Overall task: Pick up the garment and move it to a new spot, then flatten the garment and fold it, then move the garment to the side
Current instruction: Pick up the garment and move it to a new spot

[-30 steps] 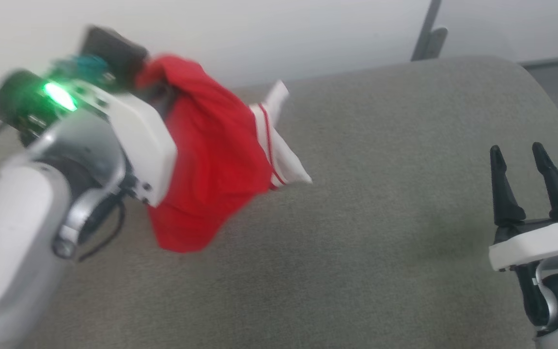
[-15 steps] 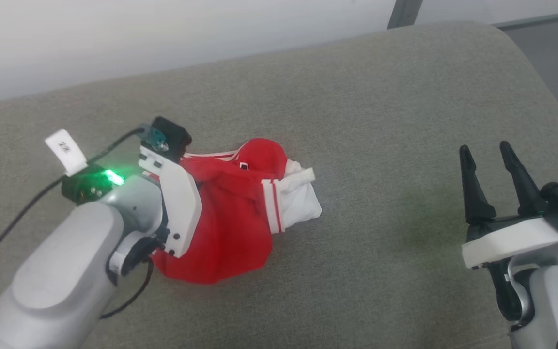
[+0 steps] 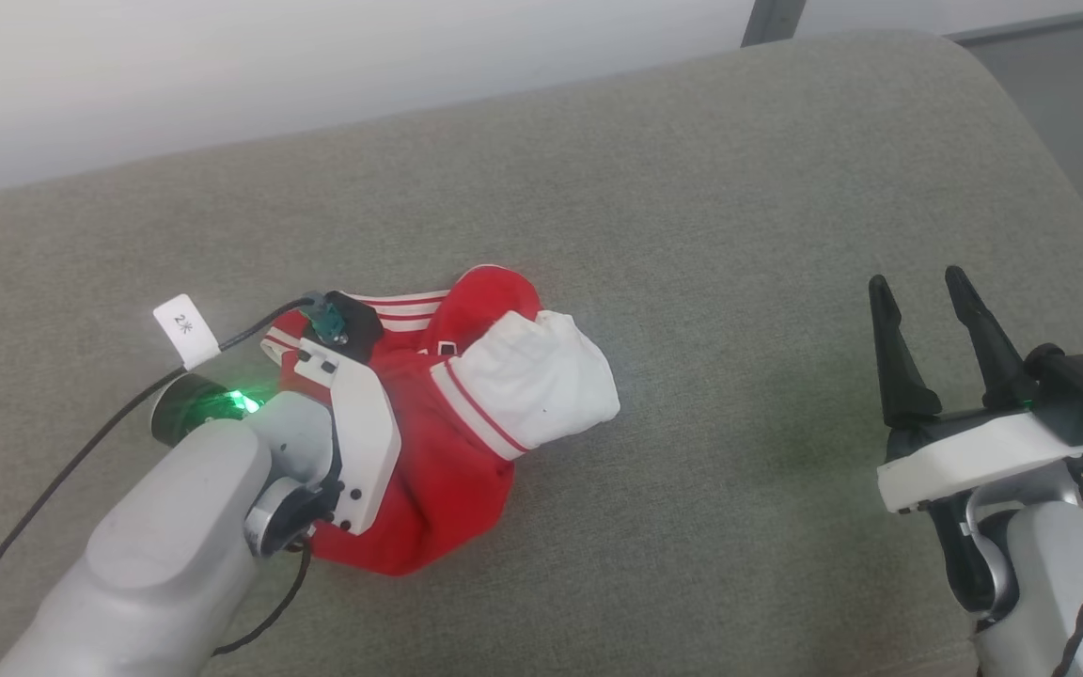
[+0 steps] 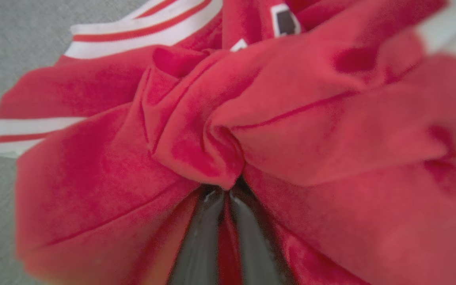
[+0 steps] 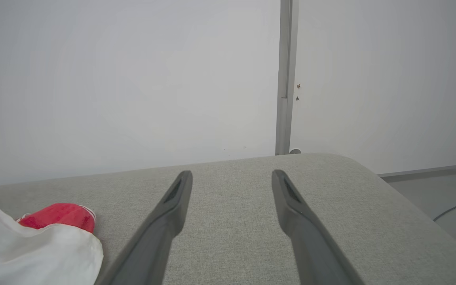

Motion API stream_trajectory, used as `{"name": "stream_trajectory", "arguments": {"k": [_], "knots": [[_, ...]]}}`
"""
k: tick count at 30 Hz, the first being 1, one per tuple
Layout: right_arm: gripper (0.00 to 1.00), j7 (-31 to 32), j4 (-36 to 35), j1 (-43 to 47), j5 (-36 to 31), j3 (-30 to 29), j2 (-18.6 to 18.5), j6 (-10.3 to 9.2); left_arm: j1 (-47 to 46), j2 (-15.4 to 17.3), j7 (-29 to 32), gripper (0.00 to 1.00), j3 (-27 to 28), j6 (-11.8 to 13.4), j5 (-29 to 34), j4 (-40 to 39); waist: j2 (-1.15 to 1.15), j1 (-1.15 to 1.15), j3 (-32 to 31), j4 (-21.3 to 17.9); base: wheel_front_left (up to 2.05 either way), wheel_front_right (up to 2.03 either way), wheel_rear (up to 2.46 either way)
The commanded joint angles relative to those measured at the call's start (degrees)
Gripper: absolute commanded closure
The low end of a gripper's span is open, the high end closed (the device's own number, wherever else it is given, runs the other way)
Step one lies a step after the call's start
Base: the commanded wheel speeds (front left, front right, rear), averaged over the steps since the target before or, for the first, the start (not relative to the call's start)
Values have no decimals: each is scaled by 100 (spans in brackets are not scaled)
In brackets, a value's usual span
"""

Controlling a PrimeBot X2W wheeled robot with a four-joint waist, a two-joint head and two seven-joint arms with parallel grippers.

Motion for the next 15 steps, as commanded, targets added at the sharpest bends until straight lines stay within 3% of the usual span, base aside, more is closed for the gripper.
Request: {"name": "stream_trajectory", "arguments": {"k": [1,7,15], "knots": [[0,-39,50,-47,37,0,-27,-2,-38,-20,-66,0,-9,-49,-38,100,0,0,-28,22,0,0,0],[0,-65,97,16,21,-26,-102,-2,-171,-63,-341,0,140,-163,-206,122,0,0,-222,218,0,0,0],[0,-28,84,236,-34,-71,-200,-2,88,221,-1075,0,397,-110,-150,-477,0,0,-684,670,0,0,0]]}}
